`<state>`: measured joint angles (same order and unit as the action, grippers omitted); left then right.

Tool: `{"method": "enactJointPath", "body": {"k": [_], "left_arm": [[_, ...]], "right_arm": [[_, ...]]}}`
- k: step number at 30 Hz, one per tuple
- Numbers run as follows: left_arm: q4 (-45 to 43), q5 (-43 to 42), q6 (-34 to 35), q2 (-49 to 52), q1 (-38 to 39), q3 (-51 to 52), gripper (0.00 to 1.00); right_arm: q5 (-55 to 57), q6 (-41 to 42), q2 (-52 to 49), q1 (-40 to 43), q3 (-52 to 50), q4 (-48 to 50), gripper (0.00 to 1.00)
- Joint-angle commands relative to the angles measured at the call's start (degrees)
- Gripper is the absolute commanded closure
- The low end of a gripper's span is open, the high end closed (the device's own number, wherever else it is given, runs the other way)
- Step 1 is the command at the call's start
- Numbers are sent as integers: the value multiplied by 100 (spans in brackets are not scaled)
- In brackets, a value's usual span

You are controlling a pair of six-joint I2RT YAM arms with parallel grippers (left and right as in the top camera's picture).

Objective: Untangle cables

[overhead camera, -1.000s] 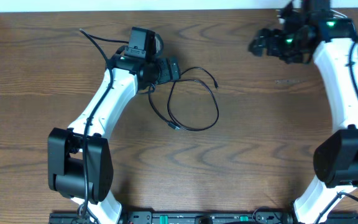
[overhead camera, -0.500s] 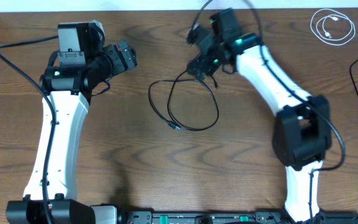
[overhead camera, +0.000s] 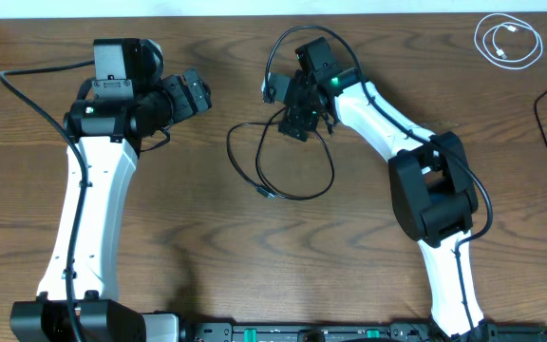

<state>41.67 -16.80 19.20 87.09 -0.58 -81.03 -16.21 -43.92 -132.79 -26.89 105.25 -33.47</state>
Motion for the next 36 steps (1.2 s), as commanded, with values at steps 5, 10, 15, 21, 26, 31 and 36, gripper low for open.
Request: {"method": "enactJointPath", "body": {"k": [5, 10, 15, 21, 26, 31, 36], "left_arm": [[9, -50, -118, 13, 0, -66, 2], [9, -50, -118, 13, 0, -66, 2], [9, -50, -118, 13, 0, -66, 2], [11, -50, -118, 13, 0, -66, 2], [11, -50, -118, 13, 0, -66, 2], [9, -50, -118, 13, 0, -66, 2], [11, -50, -118, 13, 0, -66, 2]], "right_arm": [[-2, -1001, -70, -26, -4, -181, 4], [-31, -1034, -256, -63, -4, 28, 3], [-105, -691, -267, -256, -4, 466, 4], [-42, -691, -407, -299, -4, 560, 7], [-20, -691, -704, -299, -4, 741, 11], [-278, -334, -955, -330, -4, 796, 49], [-251, 1095, -970, -332, -4, 769, 99]]}}
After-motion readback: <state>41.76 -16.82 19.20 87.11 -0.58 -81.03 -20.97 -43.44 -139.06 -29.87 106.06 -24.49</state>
